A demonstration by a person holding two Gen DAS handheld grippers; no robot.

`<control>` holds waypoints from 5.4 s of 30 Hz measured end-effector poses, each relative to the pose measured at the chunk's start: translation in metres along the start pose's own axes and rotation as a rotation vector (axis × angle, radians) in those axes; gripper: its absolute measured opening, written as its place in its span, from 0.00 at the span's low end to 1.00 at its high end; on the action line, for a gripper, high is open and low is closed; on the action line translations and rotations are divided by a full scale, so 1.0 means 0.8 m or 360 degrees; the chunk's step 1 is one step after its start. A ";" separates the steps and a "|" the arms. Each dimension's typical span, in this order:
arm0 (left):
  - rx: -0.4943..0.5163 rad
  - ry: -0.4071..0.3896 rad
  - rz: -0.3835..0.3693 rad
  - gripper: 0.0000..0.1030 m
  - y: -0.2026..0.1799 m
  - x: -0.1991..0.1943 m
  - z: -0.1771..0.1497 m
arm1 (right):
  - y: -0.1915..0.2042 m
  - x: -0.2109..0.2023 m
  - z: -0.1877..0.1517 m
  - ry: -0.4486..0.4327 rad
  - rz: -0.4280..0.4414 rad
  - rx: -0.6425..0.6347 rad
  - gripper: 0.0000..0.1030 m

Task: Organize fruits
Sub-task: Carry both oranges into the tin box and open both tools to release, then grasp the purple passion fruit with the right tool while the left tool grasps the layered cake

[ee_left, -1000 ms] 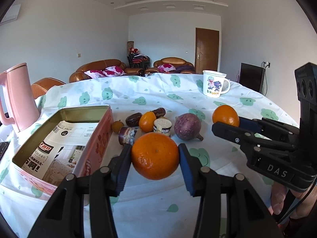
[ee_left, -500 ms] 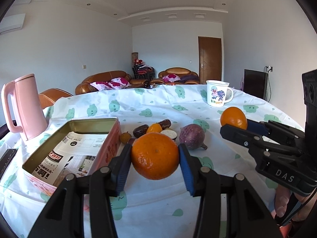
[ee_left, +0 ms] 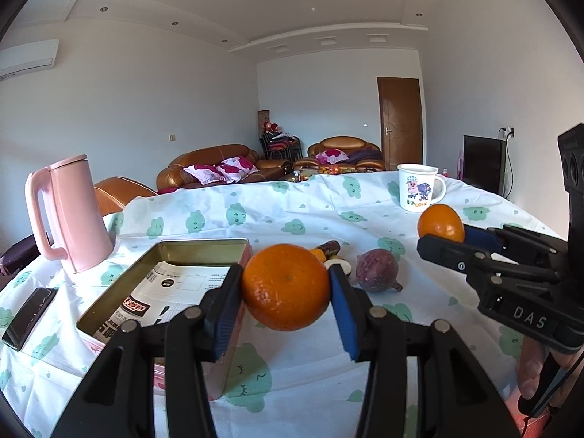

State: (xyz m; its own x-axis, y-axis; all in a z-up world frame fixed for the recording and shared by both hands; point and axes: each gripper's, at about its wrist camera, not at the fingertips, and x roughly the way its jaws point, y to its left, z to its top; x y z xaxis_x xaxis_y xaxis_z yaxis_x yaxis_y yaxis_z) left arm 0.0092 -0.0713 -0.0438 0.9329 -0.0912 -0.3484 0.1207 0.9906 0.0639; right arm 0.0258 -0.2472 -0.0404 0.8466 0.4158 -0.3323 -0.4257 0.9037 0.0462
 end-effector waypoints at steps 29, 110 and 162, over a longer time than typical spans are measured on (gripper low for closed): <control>-0.0181 0.0321 0.0263 0.47 0.170 0.085 0.009 | 0.132 0.186 0.070 0.0394 0.0373 -0.0119 0.35; 0.0345 0.0559 -0.0095 0.28 -0.053 0.143 0.019 | -0.052 0.140 0.011 0.0623 -0.0027 0.0122 0.51; 0.0044 0.0315 -0.0021 0.39 0.005 0.117 0.033 | -0.049 0.096 0.027 0.0320 0.0047 0.0118 0.49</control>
State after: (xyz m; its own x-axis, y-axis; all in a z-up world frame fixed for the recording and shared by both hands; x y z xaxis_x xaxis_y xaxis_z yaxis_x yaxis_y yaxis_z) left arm 0.1061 -0.0788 -0.0514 0.8466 -0.0797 -0.5262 0.1443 0.9861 0.0827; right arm 0.1144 -0.2488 -0.0477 0.7503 0.4199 -0.5106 -0.4183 0.8997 0.1252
